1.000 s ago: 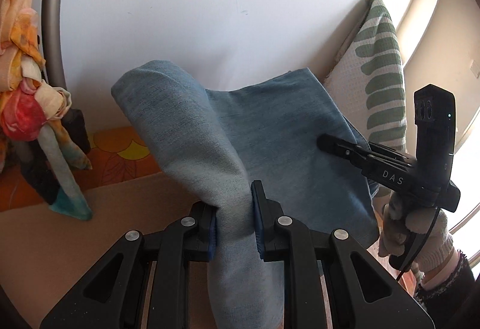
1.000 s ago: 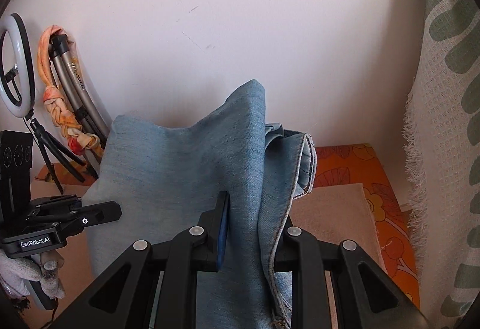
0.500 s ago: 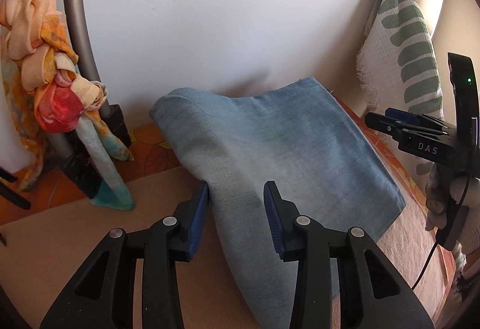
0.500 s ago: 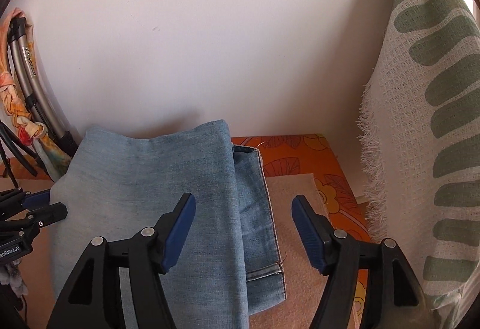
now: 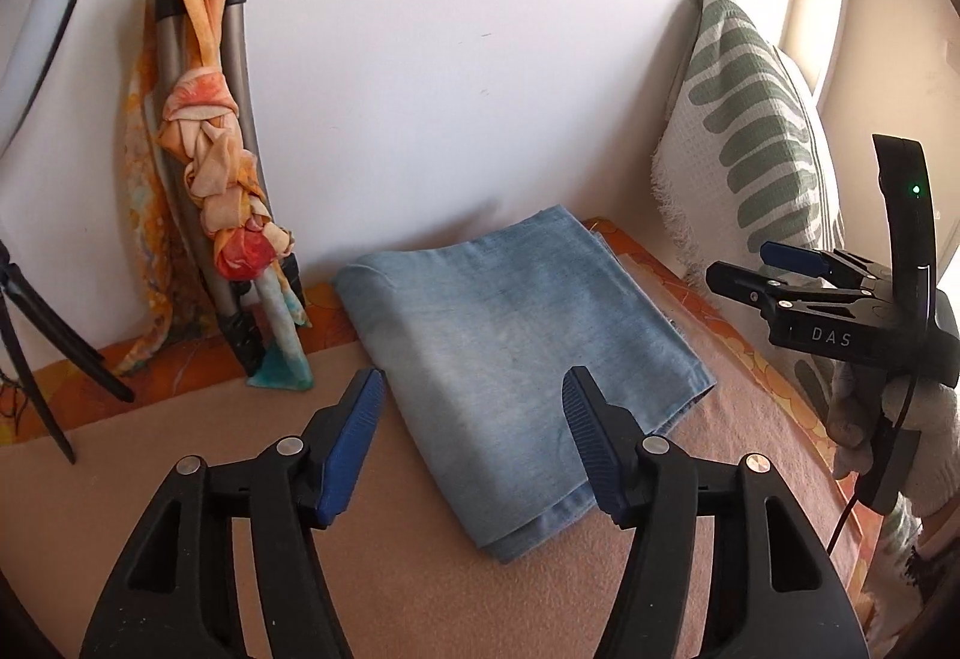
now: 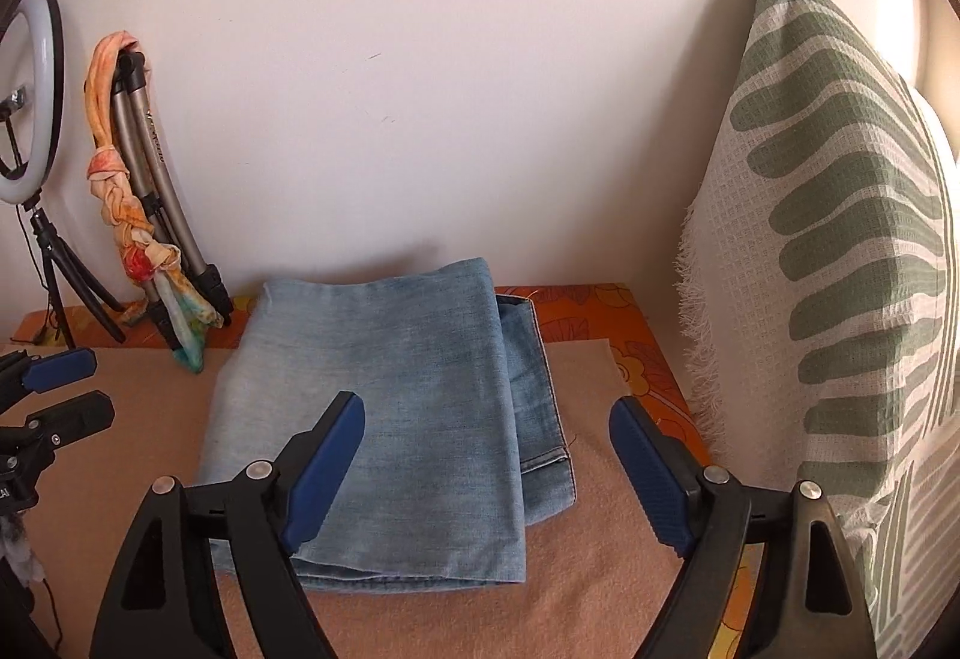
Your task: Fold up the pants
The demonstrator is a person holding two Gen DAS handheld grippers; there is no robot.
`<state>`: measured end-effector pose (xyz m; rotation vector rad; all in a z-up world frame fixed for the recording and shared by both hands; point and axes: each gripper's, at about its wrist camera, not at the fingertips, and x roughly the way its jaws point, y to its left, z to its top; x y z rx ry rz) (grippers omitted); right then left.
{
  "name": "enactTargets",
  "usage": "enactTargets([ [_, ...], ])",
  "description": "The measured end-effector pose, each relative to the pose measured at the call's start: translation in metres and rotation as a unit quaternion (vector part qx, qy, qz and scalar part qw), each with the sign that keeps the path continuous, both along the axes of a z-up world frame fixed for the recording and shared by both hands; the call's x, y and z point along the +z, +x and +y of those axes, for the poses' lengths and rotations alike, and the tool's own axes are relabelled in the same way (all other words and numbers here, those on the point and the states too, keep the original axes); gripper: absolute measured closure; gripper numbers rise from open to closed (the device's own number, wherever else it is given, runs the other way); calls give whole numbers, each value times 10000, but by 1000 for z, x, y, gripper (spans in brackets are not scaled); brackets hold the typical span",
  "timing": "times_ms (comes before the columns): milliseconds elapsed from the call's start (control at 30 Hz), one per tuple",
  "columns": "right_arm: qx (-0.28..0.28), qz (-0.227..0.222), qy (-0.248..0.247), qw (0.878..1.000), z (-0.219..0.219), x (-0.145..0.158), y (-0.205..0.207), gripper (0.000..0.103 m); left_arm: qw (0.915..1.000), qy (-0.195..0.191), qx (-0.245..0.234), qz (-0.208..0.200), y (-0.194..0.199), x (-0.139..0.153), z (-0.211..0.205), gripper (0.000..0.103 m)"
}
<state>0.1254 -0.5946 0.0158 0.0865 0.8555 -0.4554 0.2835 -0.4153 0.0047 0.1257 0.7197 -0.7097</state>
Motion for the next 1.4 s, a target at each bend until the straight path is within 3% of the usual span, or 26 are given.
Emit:
enactTargets([
  [267, -116, -158, -288, 9994, 56, 33, -47, 1, 9992, -49, -59, -387, -60, 29, 35, 25],
  [433, -209, -258, -425, 9985, 89, 43, -79, 0, 9968, 81, -50, -800, -105, 33, 53, 23],
  [733, -269, -572, -202, 9978, 127, 45, -122, 0, 9923, 202, 41, -1224, -167, 34, 76, 19],
  [967, -256, -605, -161, 9977, 137, 41, -135, 0, 9930, 70, 130, -1174, -188, 34, 85, 13],
  [1100, -288, -653, -61, 9974, 137, 41, -142, 0, 9923, 10, 225, -1217, -196, 33, 89, 1],
  [1233, -360, -666, -44, 9971, 137, 40, -151, 0, 9931, -146, 305, -1125, -200, 30, 96, 1],
  [1400, -426, -613, -7, 9972, 137, 35, -155, 0, 9930, 19, 347, -1132, -203, 25, 98, 1],
])
